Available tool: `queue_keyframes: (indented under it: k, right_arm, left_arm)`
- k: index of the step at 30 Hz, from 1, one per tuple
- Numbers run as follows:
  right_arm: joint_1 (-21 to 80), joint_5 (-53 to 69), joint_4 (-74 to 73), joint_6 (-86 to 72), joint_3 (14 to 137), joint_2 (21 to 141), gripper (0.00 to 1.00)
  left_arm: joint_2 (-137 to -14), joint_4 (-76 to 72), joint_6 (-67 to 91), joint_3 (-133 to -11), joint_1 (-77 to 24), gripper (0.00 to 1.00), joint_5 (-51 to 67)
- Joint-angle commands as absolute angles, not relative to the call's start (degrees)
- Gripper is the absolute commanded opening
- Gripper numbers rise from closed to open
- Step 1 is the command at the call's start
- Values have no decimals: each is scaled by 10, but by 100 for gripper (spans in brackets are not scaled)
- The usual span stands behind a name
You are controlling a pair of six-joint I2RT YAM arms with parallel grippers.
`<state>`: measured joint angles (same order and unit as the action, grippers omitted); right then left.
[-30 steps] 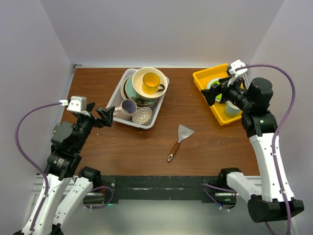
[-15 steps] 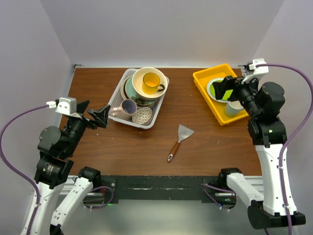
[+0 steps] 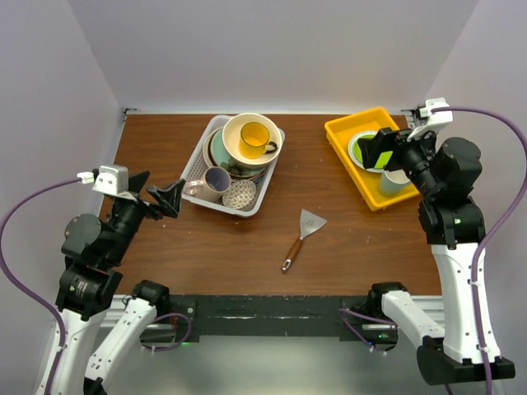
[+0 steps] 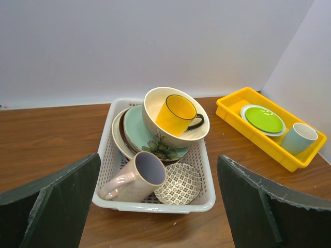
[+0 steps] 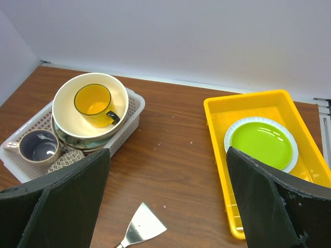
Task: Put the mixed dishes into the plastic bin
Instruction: Reset both arms
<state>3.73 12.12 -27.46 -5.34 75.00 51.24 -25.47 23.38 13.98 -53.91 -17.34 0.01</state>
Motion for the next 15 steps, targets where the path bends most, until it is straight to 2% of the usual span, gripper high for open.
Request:
queue_keyframes:
  k: [1, 15]
  right_arm:
    - [34, 126, -272, -53, 768, 504, 98]
    - [31, 120, -269, -56, 760, 504, 98]
  left_arm:
    - [-249, 232, 134, -562, -171, 100, 2]
    - [-250, 229, 137, -556, -171, 100, 7]
